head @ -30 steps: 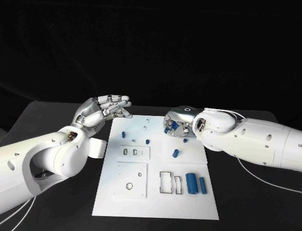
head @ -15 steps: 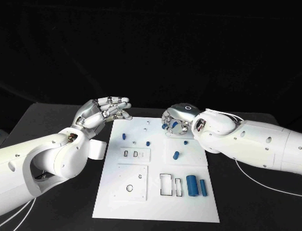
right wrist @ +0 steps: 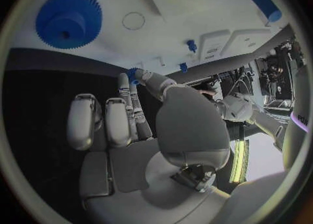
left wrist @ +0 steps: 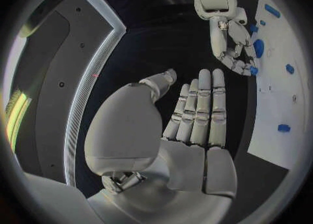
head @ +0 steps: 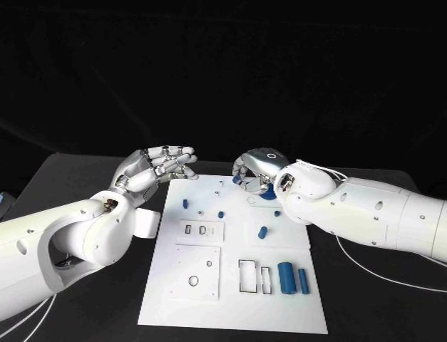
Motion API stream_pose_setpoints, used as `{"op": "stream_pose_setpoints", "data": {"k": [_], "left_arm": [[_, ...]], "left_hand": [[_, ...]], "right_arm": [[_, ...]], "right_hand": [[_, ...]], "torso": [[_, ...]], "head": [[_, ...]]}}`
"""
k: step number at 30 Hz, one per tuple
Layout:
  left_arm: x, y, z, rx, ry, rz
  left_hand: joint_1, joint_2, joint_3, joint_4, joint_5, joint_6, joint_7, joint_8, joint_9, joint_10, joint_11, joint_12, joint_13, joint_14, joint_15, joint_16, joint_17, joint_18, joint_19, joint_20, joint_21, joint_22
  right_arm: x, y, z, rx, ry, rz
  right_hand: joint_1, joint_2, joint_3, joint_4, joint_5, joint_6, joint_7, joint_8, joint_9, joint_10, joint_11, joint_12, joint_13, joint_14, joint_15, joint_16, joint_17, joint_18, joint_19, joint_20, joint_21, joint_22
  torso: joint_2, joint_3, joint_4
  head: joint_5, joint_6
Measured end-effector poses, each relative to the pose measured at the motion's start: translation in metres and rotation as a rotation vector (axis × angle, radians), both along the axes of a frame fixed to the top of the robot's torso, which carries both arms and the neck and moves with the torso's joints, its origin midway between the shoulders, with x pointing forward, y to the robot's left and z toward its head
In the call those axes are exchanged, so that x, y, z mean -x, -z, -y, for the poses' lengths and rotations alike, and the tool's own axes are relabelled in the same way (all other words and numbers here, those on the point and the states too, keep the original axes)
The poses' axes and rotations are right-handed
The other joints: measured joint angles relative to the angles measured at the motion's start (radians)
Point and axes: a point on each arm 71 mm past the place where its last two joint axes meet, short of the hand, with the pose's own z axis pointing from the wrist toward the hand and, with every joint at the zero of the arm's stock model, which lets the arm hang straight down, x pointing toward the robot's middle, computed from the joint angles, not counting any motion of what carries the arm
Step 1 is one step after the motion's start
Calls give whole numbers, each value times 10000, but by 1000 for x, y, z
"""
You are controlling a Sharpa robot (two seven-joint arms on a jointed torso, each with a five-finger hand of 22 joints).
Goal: Assemble the parts on the task board
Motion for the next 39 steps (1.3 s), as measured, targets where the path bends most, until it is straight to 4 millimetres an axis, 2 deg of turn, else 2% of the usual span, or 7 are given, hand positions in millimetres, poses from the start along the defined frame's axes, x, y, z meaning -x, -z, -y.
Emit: {"op": "stream_pose_setpoints", "data": {"k": [16,34,39], "left_arm": [[1,0,2,31,70,-16],[1,0,4,56,139,-30],[1,0,6,70,176,-31]], "left_hand": [[0,0,0,1,0,0,0,0,-1,1,0,0,0,0,0,0,-2,0,1,1,0,-1],[-40,40,0,1,0,1,0,-48,-1,-36,-37,0,0,-36,36,-1,17,1,1,1,41,12],[-40,40,0,1,0,1,0,-48,-1,-36,-37,1,0,-36,36,-1,16,1,1,1,41,13]], "right_arm": [[-2,2,-17,-252,-65,68],[-6,8,-25,-335,-2,-1],[-8,10,-24,-347,85,-5]], "right_hand": [[0,0,-6,51,0,-1,0,-3,12,-1,0,0,7,0,0,39,-2,0,-1,0,-1,9],[0,0,22,78,-2,-3,0,-6,27,-1,1,-1,6,-1,1,39,-4,0,-2,0,-1,6],[0,0,22,78,-2,-34,31,-19,52,-2,1,-1,16,-1,1,39,-5,0,-2,0,-1,6]], "torso": [[89,-25,118],[125,-41,135],[136,-49,168]], "head": [[15,28],[35,-22],[9,-30]]}}
